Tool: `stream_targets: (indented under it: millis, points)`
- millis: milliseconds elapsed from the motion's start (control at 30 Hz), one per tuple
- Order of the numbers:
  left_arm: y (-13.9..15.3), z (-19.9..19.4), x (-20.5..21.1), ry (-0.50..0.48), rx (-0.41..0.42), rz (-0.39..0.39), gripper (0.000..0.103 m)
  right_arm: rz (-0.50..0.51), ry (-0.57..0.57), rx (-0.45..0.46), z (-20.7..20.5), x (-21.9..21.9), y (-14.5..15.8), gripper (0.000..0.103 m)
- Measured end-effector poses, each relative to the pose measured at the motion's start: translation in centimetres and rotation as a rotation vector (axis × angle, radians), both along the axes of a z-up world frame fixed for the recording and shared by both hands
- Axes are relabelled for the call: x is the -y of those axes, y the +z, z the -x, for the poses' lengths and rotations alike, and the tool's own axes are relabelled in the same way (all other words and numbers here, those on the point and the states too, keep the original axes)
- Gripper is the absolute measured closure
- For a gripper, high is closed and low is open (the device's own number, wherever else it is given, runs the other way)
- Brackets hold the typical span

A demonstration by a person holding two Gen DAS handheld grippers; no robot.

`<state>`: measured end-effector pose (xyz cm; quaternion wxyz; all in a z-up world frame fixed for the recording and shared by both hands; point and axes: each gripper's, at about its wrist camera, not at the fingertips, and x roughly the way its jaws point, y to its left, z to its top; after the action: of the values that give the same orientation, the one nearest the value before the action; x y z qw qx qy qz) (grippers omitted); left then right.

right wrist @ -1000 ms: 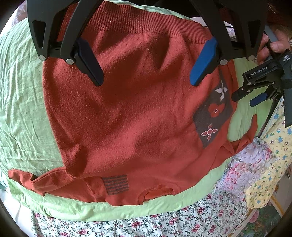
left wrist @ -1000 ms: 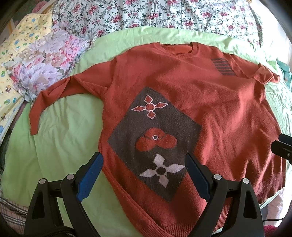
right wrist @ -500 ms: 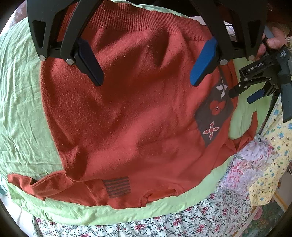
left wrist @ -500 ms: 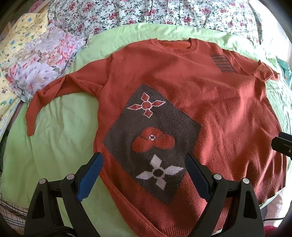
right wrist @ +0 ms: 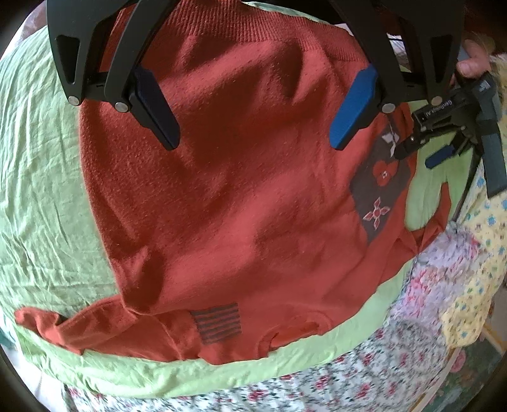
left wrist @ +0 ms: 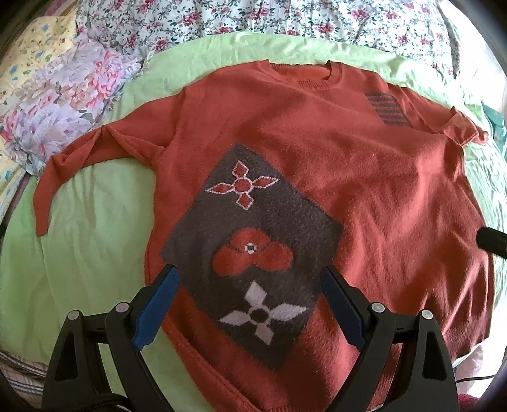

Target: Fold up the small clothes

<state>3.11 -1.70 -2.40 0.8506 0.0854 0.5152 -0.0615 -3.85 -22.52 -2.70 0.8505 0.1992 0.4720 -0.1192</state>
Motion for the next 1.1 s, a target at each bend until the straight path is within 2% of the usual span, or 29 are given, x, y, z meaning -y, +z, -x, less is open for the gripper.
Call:
stream_targets:
  millis: [200,333,533,733,900,1100]
  points:
    - [-0.4,-1.5,0.2,0.019,-0.028,0.007,0.012,-0.022,-0.091,0.014,-0.1,4.0,0.8,0.008]
    - [-0.1,-3.6,0.5,0.036,-0.035,0.027,0.012,-0.026,-0.186,0.037,0.2,8.3,1.9,0.008]
    - [1.3,-7.7,1.0,0.060,0.008,0.050,0.012,-0.076,-0.399,0.094,2.2,17.9,3.3,0.008]
    - [2.8,-12.3,2.3,0.085,0.037,0.100,0.012,-0.040,-0.575,0.129,3.9,27.6,5.7,0.008]
    - [3.2,-16.0,4.0,0.101,0.058,0.084,0.012,-0.024,-0.681,0.153,3.6,34.5,6.9,0.015]
    - [1.8,-19.4,5.9,0.117,0.042,0.059,0.012,-0.024,-0.800,0.179,3.1,42.0,6.7,0.020]
